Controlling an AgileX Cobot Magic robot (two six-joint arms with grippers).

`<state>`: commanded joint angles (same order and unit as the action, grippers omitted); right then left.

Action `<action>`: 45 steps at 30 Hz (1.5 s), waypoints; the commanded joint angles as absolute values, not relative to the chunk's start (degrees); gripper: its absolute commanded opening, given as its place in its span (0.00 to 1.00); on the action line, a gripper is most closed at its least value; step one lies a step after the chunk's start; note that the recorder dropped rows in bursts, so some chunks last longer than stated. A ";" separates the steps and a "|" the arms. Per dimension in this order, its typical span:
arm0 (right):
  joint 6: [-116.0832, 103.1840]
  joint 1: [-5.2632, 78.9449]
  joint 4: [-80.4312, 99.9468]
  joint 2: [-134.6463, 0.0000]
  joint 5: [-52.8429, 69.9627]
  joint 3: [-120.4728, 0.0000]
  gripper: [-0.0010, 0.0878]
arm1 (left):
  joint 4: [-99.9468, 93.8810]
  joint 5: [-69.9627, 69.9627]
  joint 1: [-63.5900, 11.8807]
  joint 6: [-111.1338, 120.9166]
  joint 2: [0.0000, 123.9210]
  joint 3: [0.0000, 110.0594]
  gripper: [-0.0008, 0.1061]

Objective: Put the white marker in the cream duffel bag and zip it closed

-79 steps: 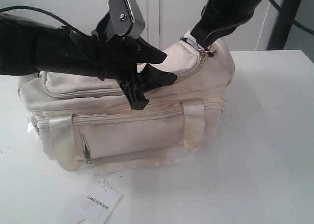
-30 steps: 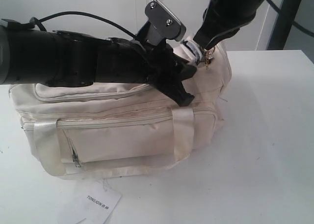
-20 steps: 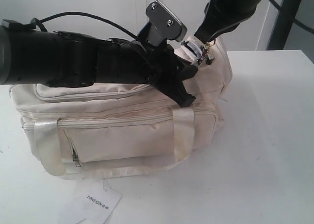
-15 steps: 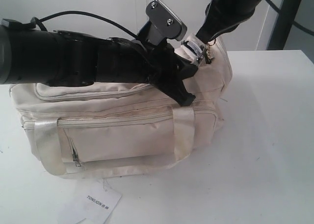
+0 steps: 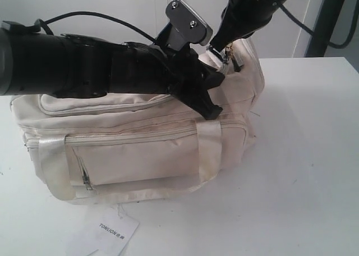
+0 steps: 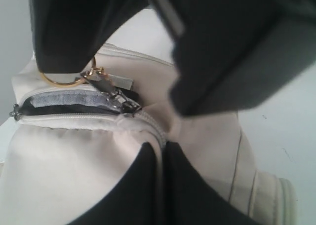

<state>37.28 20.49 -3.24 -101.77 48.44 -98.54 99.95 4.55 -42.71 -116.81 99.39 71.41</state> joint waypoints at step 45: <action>37.28 19.29 -2.98 -110.92 24.68 -98.65 0.01 | 99.95 4.90 -42.71 -116.92 99.39 71.41 0.01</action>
